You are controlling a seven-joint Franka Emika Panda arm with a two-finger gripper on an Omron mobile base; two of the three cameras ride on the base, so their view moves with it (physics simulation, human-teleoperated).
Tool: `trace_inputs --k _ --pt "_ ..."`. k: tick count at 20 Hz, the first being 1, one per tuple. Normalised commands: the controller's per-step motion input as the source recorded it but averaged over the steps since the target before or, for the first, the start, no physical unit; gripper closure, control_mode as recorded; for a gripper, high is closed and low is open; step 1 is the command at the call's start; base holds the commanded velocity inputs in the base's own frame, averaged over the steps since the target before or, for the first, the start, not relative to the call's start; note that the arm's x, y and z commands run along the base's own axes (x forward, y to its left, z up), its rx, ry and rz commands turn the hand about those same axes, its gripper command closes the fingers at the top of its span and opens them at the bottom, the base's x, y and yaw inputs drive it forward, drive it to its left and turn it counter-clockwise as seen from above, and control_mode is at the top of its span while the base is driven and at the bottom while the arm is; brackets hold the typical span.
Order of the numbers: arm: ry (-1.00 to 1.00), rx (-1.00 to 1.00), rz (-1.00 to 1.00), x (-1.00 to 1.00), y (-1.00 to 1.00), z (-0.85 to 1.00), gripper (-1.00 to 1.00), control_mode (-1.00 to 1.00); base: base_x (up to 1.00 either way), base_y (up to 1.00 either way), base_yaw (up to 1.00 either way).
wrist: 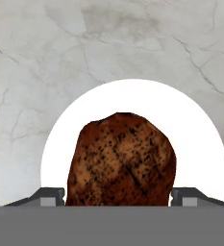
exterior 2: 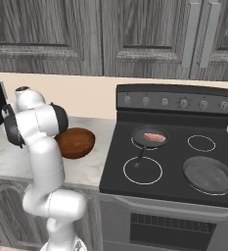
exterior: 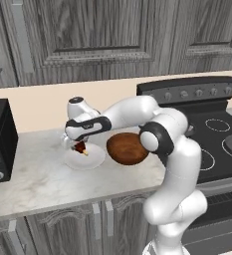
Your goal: Place one of the steaks on the plate and the other in the bowl. Then place the bowl in the fridge.
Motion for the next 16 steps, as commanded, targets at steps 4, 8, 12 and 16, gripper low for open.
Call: trace_inputs --k 4,8,12,16 --pt "0.01 -0.04 0.2 0.0 -0.17 -0.28 1.0 -1.0 0.0 0.0 0.0" --pt "0.02 -0.02 0.07 0.0 -0.03 -0.16 1.0 -1.0 0.0 0.0 0.0" --pt "0.1 -0.03 0.0 0.0 0.0 -0.19 1.0 -1.0 0.0 0.0 0.0" --pt "0.06 -0.06 0.0 0.01 0.0 -0.34 1.0 -1.0 0.0 0.0 0.0"
